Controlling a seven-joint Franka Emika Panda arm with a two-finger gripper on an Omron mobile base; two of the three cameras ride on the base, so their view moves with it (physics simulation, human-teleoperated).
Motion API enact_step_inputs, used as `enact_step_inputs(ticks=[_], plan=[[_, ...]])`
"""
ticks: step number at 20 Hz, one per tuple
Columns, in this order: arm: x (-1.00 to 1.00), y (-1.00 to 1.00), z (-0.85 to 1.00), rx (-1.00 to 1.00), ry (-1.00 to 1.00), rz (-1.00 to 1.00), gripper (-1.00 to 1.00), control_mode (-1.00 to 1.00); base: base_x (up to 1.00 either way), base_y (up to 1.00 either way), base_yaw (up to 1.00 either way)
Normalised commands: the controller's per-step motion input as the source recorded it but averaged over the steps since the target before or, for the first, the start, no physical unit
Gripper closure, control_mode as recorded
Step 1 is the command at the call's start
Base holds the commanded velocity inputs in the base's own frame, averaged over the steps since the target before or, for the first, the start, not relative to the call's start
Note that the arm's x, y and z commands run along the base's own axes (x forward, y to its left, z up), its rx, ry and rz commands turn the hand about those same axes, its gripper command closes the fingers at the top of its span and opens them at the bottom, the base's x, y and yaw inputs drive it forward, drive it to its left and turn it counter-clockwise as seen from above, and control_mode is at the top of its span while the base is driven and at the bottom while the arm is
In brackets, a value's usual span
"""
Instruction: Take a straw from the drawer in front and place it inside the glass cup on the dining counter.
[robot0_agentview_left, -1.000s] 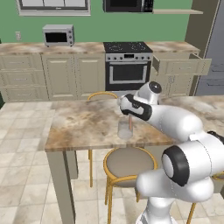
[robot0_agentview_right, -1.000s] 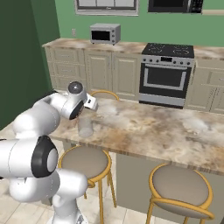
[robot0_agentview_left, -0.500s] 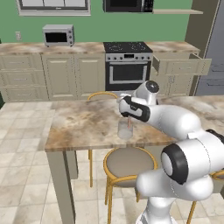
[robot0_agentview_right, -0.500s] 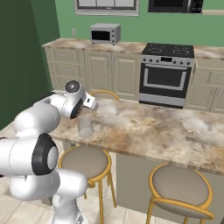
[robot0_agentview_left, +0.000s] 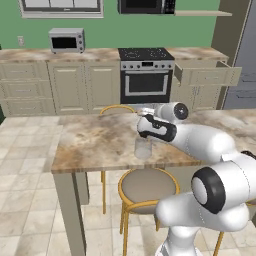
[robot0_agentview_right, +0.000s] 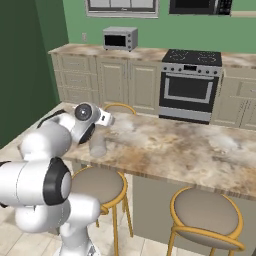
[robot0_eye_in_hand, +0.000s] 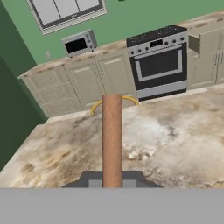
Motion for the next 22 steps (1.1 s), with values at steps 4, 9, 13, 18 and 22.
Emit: enact_step_inputs(ticks=[4, 9, 13, 18, 22], plan=[[0.02, -0.01, -0.11, 0.0, -0.11, 0.0, 1.0, -1.0, 0.0, 0.0, 0.0], [0.01, -0.04, -0.09, 0.0, -0.04, 0.0, 1.0, -1.0, 0.0, 0.0, 0.0], [0.01, -0.01, -0.01, 0.0, -0.03, 0.0, 1.0, -1.0, 0.0, 0.0, 0.0], [0.04, 0.0, 0.0, 0.0, -0.02, 0.0, 1.0, -1.0, 0.0, 0.0, 0.0], [0.11, 0.0, 0.0, 0.0, -0.02, 0.0, 1.0, -1.0, 0.0, 0.0, 0.0]])
